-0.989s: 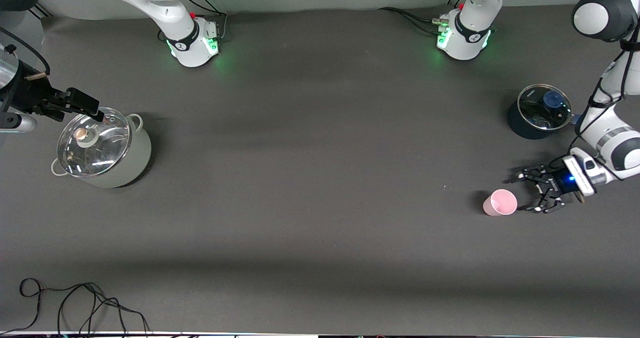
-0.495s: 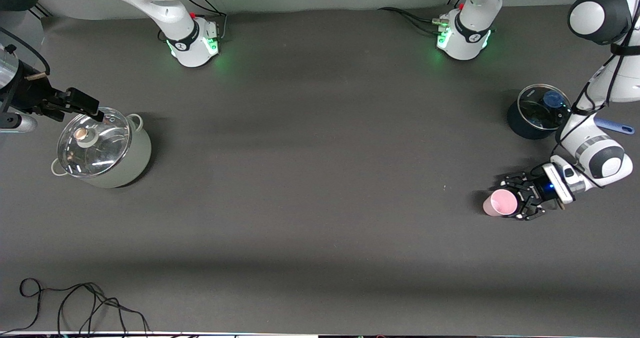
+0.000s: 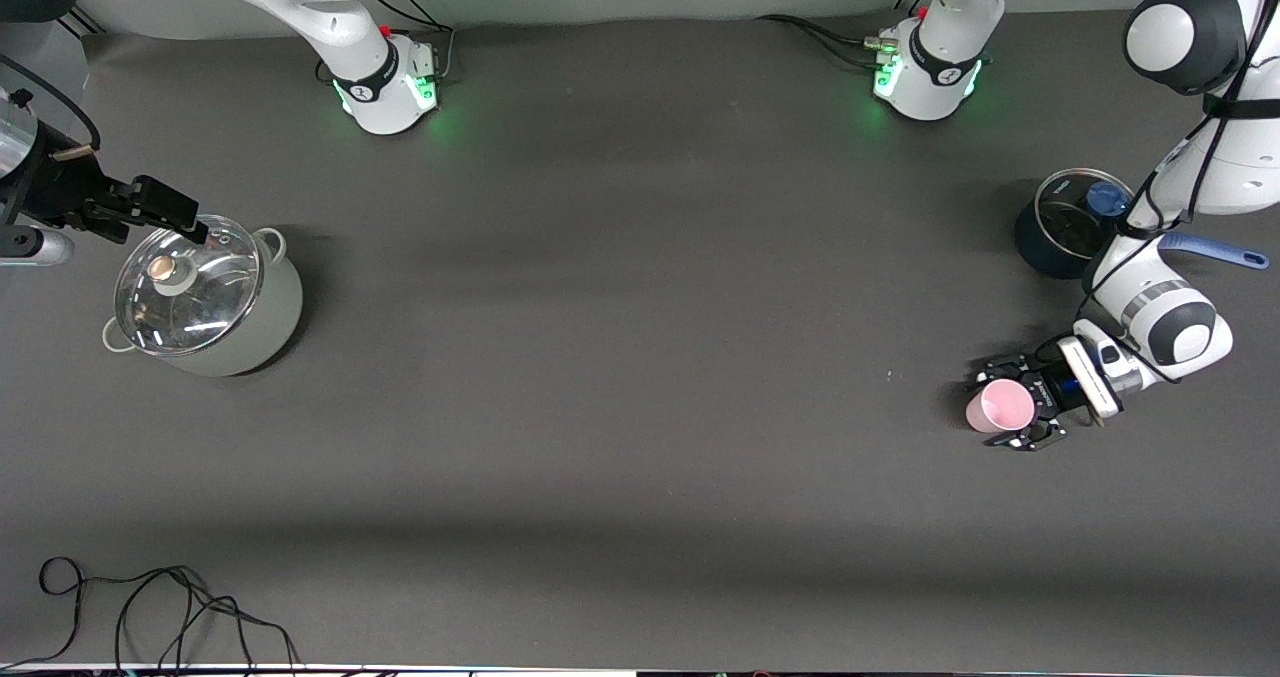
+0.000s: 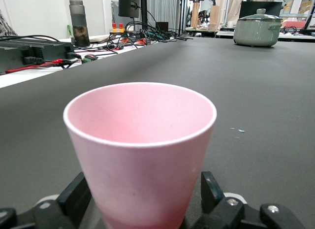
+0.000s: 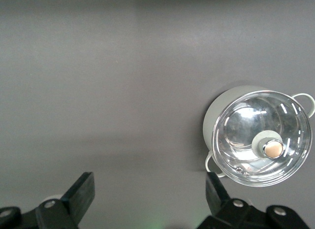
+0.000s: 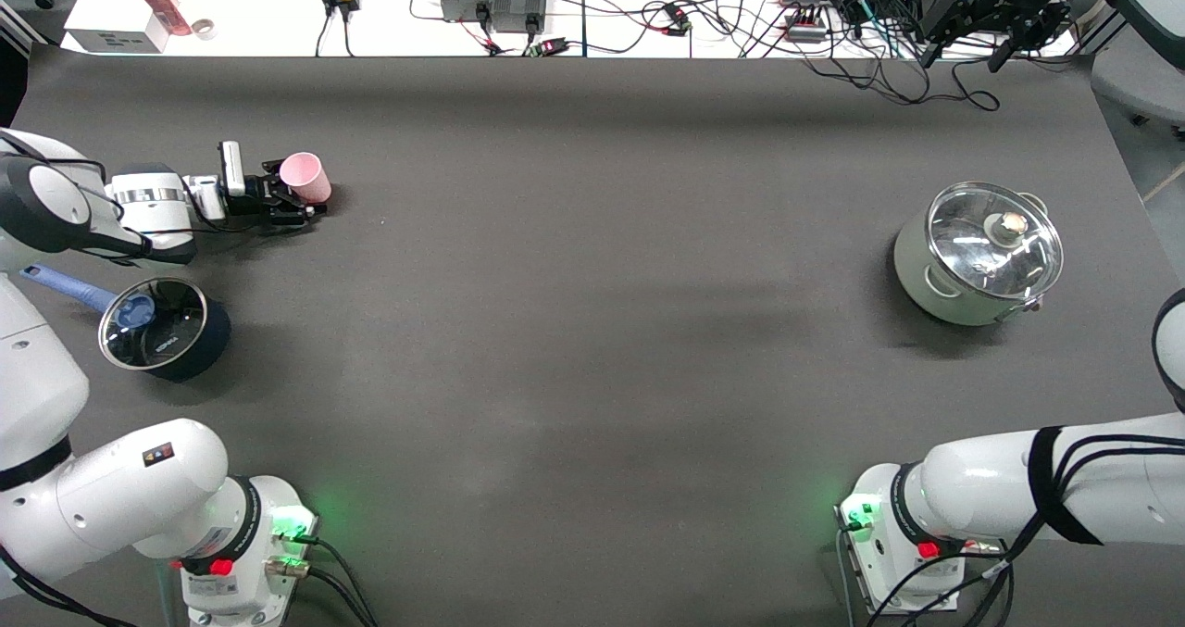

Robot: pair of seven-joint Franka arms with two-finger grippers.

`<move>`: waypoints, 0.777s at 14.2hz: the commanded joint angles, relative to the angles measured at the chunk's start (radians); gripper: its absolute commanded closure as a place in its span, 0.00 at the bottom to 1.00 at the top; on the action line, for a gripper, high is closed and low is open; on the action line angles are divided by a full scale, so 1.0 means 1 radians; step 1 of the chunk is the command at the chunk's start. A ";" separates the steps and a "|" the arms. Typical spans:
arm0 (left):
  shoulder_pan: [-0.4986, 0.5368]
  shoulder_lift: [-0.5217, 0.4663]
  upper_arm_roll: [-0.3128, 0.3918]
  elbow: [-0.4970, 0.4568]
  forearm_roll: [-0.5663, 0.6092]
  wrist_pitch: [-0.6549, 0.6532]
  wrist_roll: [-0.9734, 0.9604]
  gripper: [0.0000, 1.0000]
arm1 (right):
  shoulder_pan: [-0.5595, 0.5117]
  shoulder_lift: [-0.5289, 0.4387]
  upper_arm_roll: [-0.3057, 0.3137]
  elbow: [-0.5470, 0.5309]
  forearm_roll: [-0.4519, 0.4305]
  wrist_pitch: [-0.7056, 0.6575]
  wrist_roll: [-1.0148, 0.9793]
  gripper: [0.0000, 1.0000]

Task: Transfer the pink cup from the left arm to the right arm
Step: 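Close the left gripper on the pink cup and lift it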

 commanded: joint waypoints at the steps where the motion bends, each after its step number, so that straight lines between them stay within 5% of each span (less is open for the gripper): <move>1: -0.002 -0.001 0.004 -0.011 -0.016 0.009 0.026 0.40 | 0.002 0.001 -0.004 0.008 0.004 -0.008 -0.011 0.00; 5: 0.003 -0.007 0.004 -0.009 -0.015 0.012 0.026 0.41 | 0.002 0.001 -0.004 0.008 0.004 -0.008 -0.011 0.00; 8: -0.002 -0.013 0.004 -0.006 -0.016 0.016 0.012 0.56 | 0.002 0.001 -0.004 0.008 0.003 -0.008 -0.011 0.00; 11: -0.022 -0.096 -0.037 -0.008 -0.025 0.067 -0.158 0.58 | 0.002 0.001 -0.004 0.008 0.004 -0.008 -0.011 0.00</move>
